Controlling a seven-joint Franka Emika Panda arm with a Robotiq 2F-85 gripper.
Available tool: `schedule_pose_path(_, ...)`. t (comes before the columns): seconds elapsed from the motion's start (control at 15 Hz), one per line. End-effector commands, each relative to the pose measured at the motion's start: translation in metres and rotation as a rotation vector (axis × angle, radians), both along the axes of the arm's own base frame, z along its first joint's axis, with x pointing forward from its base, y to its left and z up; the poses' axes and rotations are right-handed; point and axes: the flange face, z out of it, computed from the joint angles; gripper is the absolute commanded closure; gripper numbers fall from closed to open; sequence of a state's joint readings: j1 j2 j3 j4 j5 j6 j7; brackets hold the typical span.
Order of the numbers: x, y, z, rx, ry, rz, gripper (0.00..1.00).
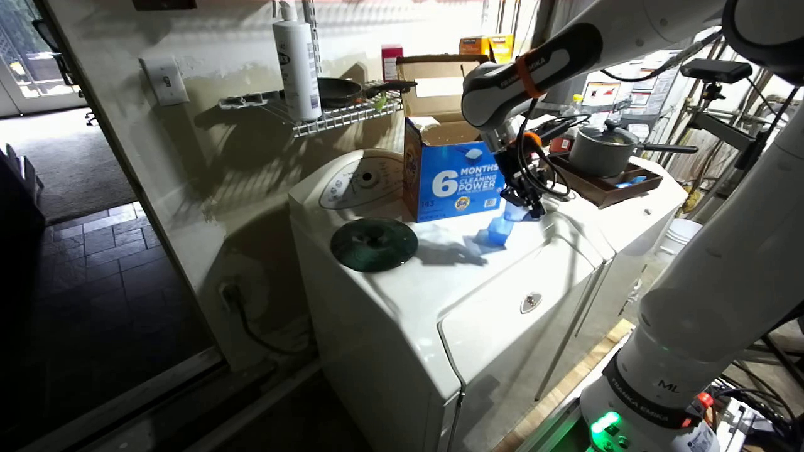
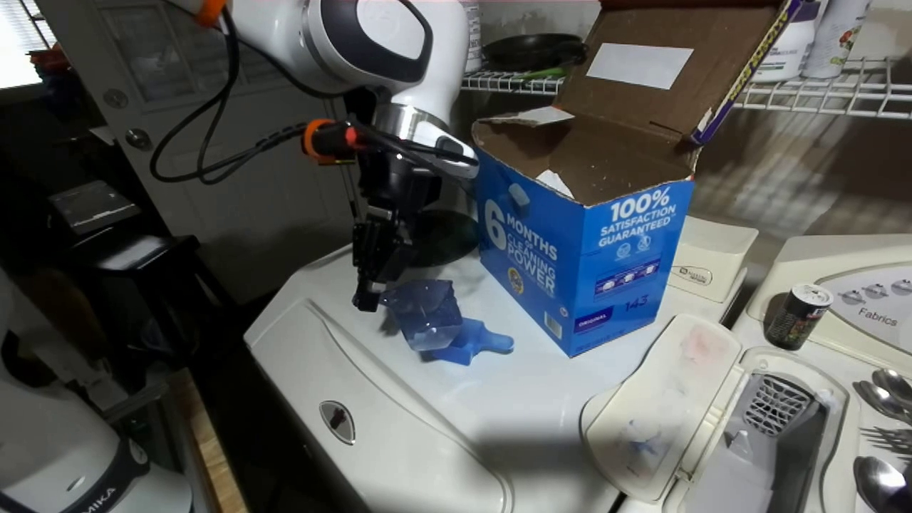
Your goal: Pour the washing powder from the purple scoop into the blue scoop
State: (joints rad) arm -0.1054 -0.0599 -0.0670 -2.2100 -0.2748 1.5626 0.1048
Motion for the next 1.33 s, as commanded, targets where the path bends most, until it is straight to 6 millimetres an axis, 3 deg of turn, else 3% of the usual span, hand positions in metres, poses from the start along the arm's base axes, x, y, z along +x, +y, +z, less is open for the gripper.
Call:
schedule_pose_path(0.0,0.012,0.001,0.001,-0.073,0.041,0.001,0.97)
schedule_pose_path(0.6,0.031,0.006,-0.004,-0.119,0.069,0.043,0.97)
schedule_pose_path(1.27,0.049,0.018,-0.024,-0.193,0.192,0.029,0.97)
